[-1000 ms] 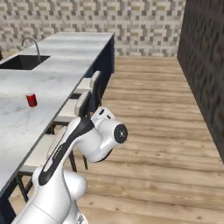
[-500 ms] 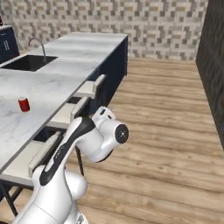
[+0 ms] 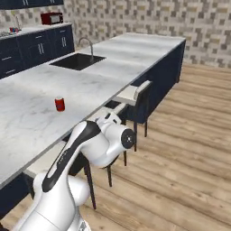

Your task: Four empty soda cans are scattered around the kitchen. Gather all the cans and cluster them next to the stove for recycling.

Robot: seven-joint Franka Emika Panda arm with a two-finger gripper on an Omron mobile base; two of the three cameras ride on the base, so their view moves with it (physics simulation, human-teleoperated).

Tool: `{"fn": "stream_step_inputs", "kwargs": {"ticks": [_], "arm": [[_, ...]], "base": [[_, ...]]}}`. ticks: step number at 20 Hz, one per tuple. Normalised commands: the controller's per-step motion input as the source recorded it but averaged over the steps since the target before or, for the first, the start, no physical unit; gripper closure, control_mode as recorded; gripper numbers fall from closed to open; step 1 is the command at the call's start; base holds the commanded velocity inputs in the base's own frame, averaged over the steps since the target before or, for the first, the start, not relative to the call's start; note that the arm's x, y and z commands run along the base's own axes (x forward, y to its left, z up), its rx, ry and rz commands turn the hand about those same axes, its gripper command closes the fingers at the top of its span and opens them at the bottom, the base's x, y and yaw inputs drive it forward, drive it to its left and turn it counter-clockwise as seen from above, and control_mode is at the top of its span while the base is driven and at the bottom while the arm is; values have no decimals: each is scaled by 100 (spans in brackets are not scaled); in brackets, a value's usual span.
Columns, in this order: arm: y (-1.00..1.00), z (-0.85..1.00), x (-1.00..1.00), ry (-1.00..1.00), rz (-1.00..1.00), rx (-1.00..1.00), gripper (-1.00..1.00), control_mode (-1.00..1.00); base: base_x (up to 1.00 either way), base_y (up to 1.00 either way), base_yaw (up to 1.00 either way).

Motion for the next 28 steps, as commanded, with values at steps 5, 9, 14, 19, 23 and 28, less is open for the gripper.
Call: {"fn": "stream_step_inputs", "kwargs": {"ticks": [5,9,14,19,23,28], "arm": [[0,0,0,0,0,0,-100,100],[0,0,0,0,0,0,-100,100],[0,0,0,0,0,0,-100,100],[0,0,0,0,0,0,-100,100],[0,0,0,0,0,0,-100,100],[0,0,0,0,0,0,-100,100]], "base": [[32,-12,46],[28,-17,45],[24,-18,46],[20,-24,44],[16,-23,45],[11,-24,45]]}}
